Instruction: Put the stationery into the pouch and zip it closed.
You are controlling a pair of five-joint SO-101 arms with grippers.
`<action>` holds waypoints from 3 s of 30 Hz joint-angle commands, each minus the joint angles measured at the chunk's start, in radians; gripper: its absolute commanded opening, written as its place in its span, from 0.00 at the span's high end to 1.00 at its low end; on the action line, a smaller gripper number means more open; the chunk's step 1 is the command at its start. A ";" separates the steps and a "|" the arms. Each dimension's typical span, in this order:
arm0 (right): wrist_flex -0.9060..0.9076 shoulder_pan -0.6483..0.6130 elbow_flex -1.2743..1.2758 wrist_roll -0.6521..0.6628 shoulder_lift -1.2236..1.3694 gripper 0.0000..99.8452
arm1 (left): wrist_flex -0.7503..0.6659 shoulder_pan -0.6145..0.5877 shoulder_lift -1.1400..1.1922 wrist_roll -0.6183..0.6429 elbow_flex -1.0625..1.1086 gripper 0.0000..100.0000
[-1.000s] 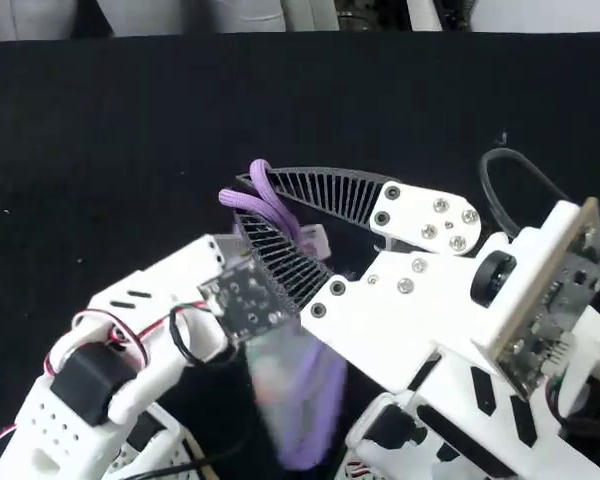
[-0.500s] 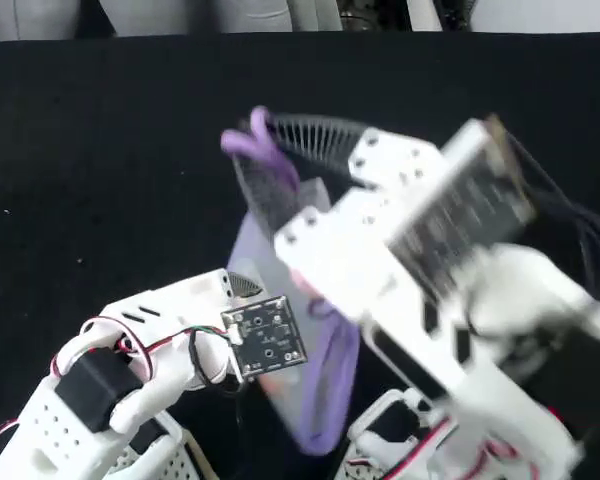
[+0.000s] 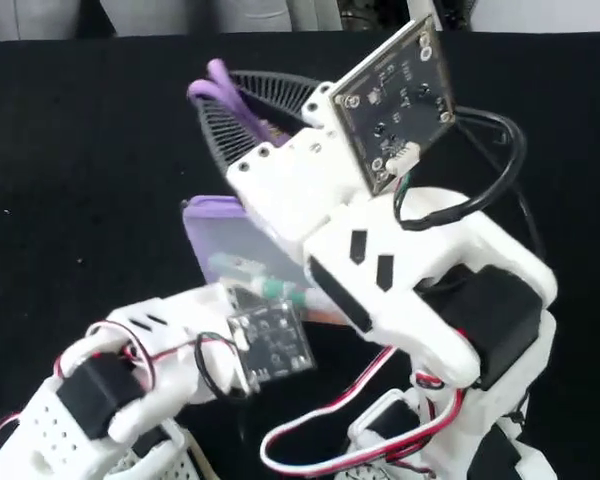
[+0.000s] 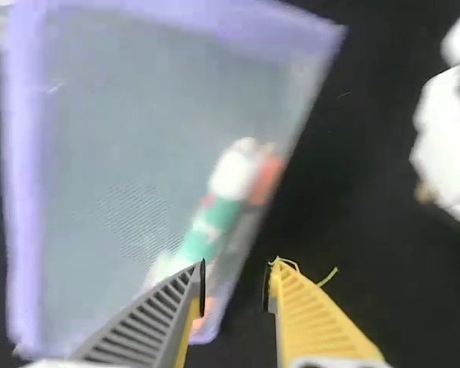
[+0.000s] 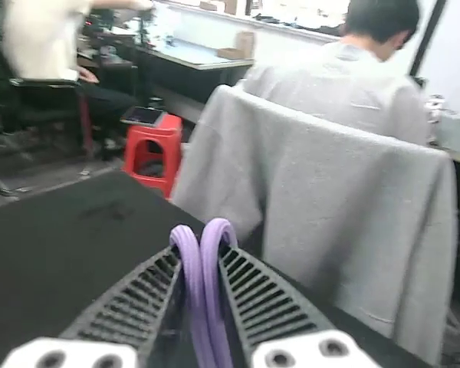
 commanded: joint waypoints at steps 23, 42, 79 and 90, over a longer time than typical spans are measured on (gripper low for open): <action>-0.709 -0.137 0.274 0.089 -0.054 0.99 | -0.290 -0.598 -0.011 0.361 0.050 0.85; -0.462 -0.290 0.251 0.089 0.008 0.99 | -0.230 -1.488 -0.565 0.133 0.243 0.85; -0.496 0.290 -0.437 0.091 0.317 0.99 | -0.147 -1.512 -0.608 0.137 0.390 0.85; -0.474 0.290 -0.754 0.184 0.590 0.99 | -0.153 -1.512 -0.608 0.137 0.423 0.85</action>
